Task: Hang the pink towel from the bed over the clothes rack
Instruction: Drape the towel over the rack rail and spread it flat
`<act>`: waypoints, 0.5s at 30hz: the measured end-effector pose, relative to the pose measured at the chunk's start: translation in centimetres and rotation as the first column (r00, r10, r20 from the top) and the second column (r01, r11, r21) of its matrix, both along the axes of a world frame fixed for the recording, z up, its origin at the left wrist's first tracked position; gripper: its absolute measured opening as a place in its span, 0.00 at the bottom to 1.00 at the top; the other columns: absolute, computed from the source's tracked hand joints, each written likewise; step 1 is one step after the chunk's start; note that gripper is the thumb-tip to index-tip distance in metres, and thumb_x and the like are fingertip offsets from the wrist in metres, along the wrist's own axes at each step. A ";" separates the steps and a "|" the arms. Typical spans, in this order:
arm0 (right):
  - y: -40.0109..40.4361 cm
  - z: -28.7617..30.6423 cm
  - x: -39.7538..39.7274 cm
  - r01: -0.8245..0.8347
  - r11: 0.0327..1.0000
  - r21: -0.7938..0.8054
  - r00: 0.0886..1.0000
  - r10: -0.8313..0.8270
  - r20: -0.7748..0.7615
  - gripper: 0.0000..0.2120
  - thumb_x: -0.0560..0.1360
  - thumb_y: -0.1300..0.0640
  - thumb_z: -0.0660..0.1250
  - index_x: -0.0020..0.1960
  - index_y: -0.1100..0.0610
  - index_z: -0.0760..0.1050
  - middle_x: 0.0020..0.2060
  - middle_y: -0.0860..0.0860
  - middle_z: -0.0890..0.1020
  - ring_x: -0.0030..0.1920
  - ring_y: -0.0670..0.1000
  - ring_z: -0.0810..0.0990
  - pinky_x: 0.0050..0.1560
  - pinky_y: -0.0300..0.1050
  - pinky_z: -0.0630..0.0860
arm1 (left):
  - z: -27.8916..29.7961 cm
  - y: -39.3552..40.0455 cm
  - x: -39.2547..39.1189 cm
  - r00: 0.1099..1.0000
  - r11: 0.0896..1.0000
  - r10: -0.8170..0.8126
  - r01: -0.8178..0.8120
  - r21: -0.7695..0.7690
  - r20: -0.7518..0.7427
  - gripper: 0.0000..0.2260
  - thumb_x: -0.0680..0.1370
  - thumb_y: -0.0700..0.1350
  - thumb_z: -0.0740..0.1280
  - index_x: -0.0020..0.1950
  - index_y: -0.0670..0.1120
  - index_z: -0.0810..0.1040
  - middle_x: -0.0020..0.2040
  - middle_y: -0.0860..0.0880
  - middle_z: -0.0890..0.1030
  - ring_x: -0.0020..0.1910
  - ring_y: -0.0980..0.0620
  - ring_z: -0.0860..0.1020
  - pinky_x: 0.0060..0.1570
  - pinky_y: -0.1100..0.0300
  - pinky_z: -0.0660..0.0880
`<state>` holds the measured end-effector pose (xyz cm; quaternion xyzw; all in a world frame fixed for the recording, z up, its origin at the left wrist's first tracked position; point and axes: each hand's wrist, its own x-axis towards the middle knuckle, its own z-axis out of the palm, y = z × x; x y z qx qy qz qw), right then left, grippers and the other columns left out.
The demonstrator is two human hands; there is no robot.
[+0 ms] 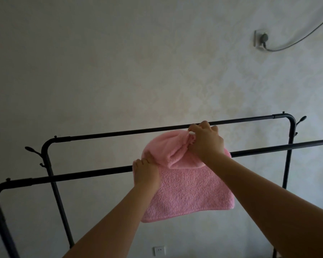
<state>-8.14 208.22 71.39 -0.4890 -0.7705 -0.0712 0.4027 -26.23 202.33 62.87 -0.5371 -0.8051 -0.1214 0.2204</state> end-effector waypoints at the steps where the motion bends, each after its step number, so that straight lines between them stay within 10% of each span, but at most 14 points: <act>1: 0.2 0.4 -0.2 0.020 1.000 0.016 0.999 -0.019 -0.028 0.09 0.75 0.52 0.64 0.55 0.44 0.74 0.54 0.49 0.74 0.55 0.55 0.72 0.37 0.45 0.70 | 0.1 0.2 -0.3 0.999 1.000 -0.011 0.011 0.003 -0.048 0.27 0.79 0.44 0.61 0.74 0.36 0.57 0.62 0.41 0.75 0.59 0.41 0.73 0.63 0.50 0.67; 8: 2.4 1.8 -4.3 0.091 0.996 0.023 0.952 -0.080 -0.296 0.12 0.75 0.58 0.63 0.58 0.49 0.72 0.56 0.54 0.70 0.56 0.59 0.69 0.38 0.47 0.68 | 1.0 0.7 -1.3 0.980 0.998 -0.062 0.064 0.007 -0.191 0.15 0.76 0.33 0.59 0.61 0.44 0.72 0.53 0.43 0.77 0.49 0.43 0.74 0.47 0.53 0.74; 15: 5.1 -0.6 -6.5 -0.134 0.945 -0.299 0.983 0.089 -0.159 0.43 0.75 0.37 0.62 0.79 0.53 0.43 0.78 0.58 0.47 0.76 0.64 0.55 0.70 0.62 0.64 | 1.2 0.5 -1.9 0.973 0.997 -0.073 0.075 -0.001 -0.219 0.13 0.77 0.36 0.59 0.61 0.46 0.72 0.50 0.41 0.77 0.47 0.41 0.75 0.42 0.53 0.74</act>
